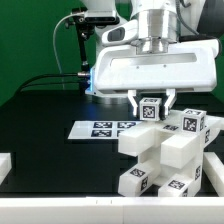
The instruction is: Assemble chair
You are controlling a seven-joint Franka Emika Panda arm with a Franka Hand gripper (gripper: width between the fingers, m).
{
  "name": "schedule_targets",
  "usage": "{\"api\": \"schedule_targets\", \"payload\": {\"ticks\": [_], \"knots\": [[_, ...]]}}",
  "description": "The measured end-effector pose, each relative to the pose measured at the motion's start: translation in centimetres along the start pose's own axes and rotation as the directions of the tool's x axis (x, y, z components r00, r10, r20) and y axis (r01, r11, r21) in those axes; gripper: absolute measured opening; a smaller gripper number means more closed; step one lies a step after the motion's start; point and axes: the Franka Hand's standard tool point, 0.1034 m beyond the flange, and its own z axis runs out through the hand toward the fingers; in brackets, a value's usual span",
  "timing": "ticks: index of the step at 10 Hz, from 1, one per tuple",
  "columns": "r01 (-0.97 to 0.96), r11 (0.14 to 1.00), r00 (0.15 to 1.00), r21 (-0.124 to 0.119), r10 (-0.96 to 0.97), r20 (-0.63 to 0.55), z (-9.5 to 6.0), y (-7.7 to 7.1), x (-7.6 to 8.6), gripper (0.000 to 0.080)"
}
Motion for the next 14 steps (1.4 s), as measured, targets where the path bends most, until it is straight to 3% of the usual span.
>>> {"api": "schedule_targets", "payload": {"ticks": [9, 10, 11, 12, 14], "knots": [[0.006, 1.0, 1.0, -0.003, -0.006, -0.023, 0.09, -0.01, 0.14, 0.0282], [0.006, 1.0, 1.0, -0.003, -0.006, -0.023, 0.09, -0.01, 0.14, 0.0474], [0.006, 1.0, 1.0, -0.003, -0.006, -0.023, 0.09, -0.01, 0.14, 0.0474], [0.006, 1.0, 1.0, -0.003, -0.006, -0.023, 0.09, -0.01, 0.14, 0.0614], [0.006, 1.0, 1.0, -0.003, -0.006, -0.023, 0.09, 0.0, 0.14, 0.0639]]}}
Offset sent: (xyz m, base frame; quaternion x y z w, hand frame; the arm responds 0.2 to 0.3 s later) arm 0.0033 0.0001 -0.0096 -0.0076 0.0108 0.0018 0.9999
